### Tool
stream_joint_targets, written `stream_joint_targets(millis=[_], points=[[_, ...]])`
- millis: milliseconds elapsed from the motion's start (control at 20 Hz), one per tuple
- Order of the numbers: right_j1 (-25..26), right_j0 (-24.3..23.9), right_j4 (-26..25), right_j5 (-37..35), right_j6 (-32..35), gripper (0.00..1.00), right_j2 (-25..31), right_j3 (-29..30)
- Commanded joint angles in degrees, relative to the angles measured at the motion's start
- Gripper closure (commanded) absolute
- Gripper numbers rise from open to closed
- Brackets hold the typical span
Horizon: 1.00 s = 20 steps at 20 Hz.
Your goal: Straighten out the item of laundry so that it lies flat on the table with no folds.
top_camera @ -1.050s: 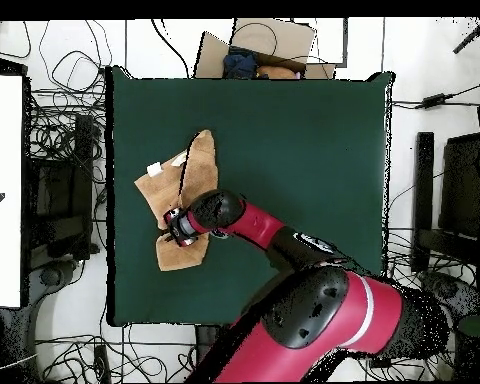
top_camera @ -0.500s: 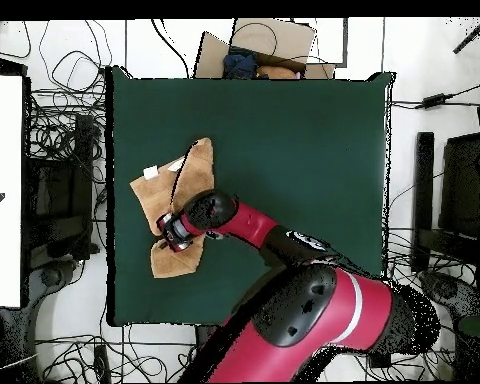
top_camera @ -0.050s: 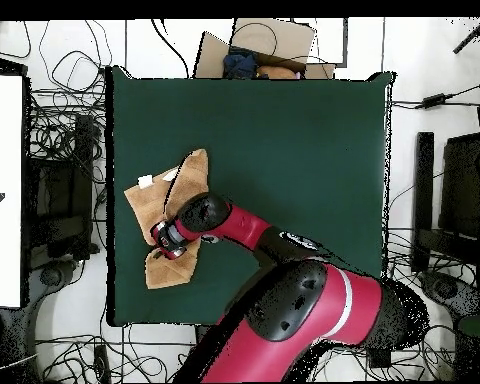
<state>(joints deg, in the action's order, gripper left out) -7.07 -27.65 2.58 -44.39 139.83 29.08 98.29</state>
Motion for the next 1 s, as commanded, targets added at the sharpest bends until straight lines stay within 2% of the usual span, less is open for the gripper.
stream_joint_targets(millis=[50,1000], points=[[1.38,1.86,-2.29,-4.26,-4.58,1.00,0.63,-0.80],[-5.43,3.27,-0.24,-8.59,-0.73,1.00,1.33,1.13]])
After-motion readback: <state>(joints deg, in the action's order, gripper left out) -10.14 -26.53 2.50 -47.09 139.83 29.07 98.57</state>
